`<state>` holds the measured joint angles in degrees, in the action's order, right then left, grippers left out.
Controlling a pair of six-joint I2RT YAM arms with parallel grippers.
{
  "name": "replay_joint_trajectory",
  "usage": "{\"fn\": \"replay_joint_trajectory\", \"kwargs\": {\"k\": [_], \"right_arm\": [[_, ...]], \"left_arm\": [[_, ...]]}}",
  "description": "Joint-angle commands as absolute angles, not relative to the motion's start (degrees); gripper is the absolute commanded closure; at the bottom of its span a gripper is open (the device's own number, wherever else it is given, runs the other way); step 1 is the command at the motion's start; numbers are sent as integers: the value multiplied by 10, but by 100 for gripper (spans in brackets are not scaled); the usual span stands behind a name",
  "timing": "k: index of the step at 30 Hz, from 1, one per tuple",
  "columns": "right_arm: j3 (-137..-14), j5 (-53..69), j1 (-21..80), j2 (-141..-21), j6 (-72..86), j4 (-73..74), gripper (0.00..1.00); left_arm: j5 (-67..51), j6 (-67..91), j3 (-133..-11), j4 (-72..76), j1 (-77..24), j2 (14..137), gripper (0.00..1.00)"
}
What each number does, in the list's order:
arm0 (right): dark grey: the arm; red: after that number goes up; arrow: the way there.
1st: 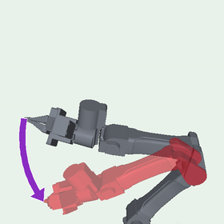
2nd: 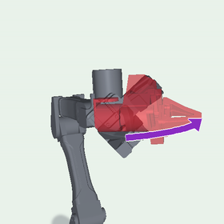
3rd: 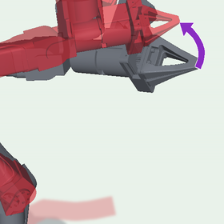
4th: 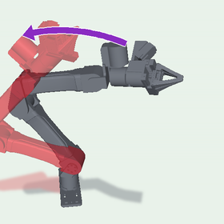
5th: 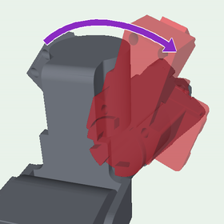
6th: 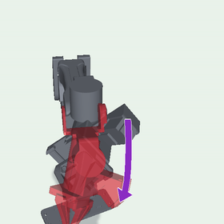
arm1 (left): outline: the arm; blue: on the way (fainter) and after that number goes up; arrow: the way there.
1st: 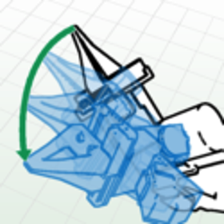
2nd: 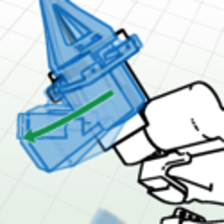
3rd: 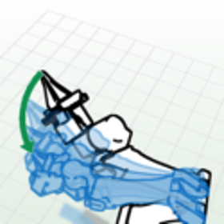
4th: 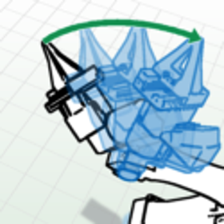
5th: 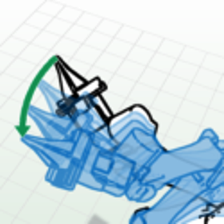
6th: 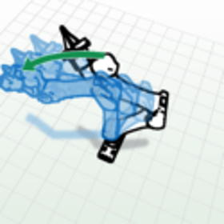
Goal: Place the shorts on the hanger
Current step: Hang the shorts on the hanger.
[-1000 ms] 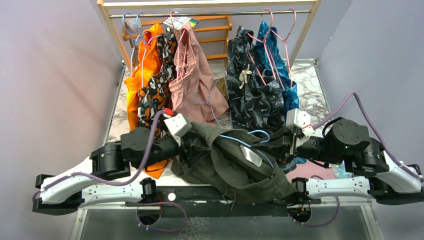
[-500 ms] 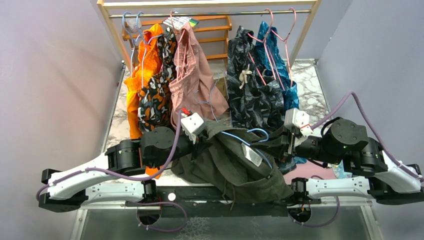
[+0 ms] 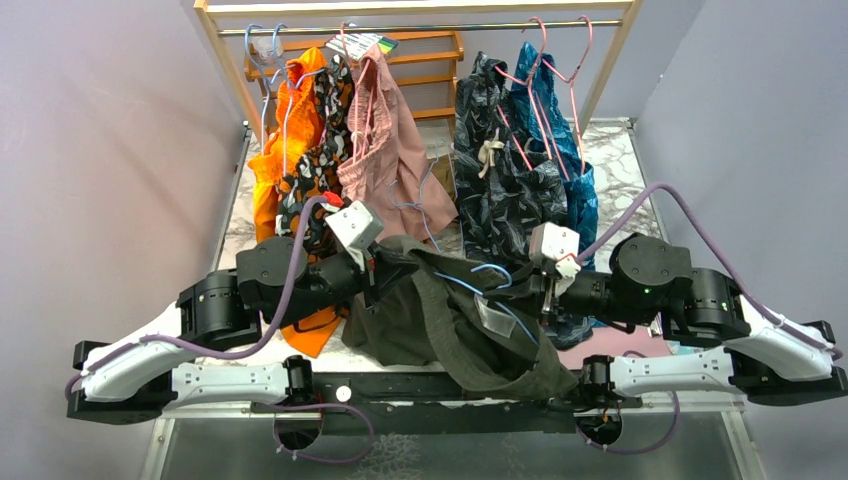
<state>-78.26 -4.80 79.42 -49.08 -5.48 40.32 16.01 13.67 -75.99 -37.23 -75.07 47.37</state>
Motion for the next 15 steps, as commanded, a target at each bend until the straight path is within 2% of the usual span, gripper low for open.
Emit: {"fn": "replay_joint_trajectory", "kwargs": {"k": [1, 2, 3, 5, 7, 10, 11, 12, 13, 15], "right_arm": [[-773, -36, 795, -455, -63, 347, 99], [-769, -36, 795, -446, -63, 334, 99], [-765, -35, 795, -438, -63, 323, 99], [-768, -29, 795, -428, -62, 317, 99], [-774, -25, 795, -428, -60, 324, 99], [-779, -14, 795, -428, -55, 335, 99], [-780, -8, 795, -427, -53, 338, 99], [-782, -3, 795, -427, -50, 341, 99], [-784, 1, 795, -426, -49, 345, 99], [-791, 10, 795, -426, -47, 356, 99]], "left_arm": [[134, 137, -757, -374, -749, 495, 100], [133, 141, -754, -382, -749, 498, 100], [130, 141, -753, -388, -749, 500, 89], [123, 141, -754, -398, -749, 500, 60], [116, 139, -759, -398, -749, 494, 42], [106, 124, -772, -397, -749, 485, 25], [101, 115, -781, -396, -749, 481, 18], [96, 104, -791, -394, -749, 477, 7], [93, 93, -797, -391, -749, 471, 2], [94, 67, -802, -380, -749, 457, 1]]}}
